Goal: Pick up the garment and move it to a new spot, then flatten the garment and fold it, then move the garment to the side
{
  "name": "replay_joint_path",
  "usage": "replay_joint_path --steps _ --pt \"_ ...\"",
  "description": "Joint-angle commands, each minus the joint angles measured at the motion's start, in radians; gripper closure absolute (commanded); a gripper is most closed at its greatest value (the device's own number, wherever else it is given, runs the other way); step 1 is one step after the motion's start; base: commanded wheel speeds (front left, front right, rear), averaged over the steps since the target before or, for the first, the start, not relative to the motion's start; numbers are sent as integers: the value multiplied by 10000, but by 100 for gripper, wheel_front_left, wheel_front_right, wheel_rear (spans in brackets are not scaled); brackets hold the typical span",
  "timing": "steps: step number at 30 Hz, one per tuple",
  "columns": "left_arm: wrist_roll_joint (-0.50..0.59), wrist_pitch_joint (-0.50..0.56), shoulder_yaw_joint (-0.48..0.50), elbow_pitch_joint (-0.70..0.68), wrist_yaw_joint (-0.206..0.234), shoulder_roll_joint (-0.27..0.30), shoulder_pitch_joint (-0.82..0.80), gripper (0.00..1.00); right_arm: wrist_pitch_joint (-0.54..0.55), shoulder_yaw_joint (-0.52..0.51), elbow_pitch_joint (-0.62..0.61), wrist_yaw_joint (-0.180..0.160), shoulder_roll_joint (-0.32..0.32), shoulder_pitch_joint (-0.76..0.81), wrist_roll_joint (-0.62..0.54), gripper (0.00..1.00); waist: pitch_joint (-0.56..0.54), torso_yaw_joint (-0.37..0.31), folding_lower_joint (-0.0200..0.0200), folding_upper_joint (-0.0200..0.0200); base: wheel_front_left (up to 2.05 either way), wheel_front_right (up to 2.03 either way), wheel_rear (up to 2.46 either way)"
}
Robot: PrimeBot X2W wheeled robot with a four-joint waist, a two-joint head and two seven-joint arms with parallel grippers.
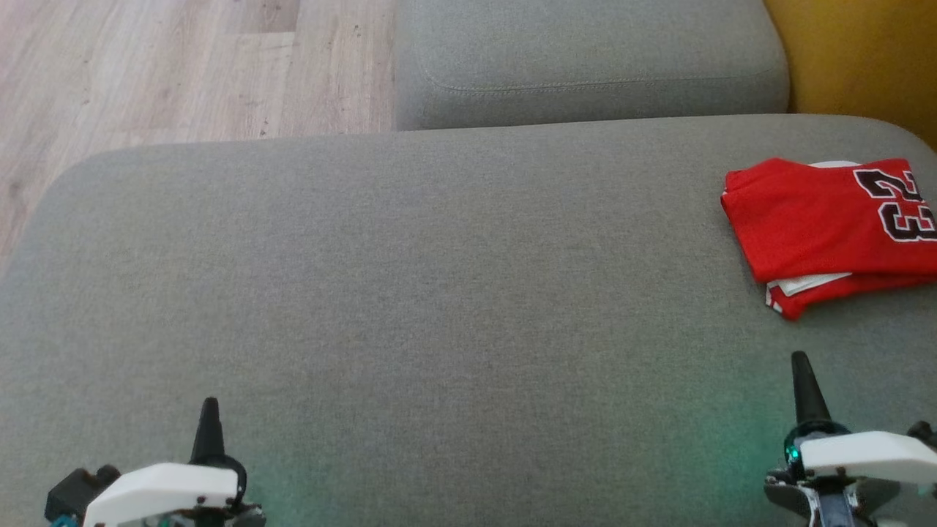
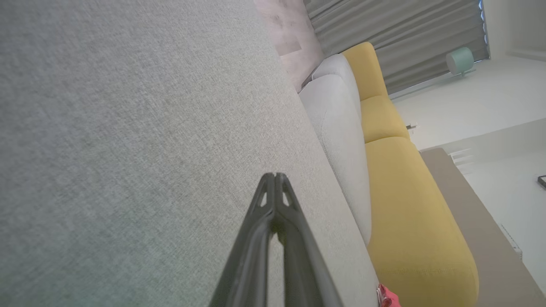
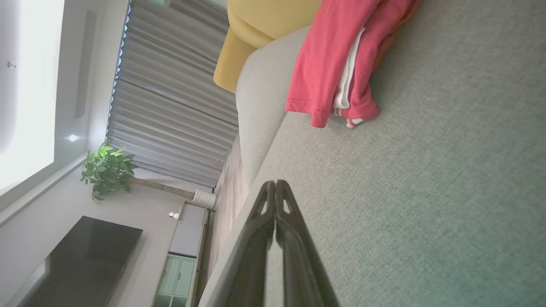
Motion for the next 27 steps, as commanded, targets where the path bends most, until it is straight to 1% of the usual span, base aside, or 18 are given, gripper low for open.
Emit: replay_joint_path --steps 1,27 --pt "-183 81 459 -258 -130 25 -666 100 58 68 -314 50 -102 -677 310 100 8 -9 -1 0 0 0 0" --pt "-1816 794 1884 -120 -1059 -751 -1048 100 432 -168 -238 64 -111 -1220 3146 100 151 -175 -1 0 0 0 0"
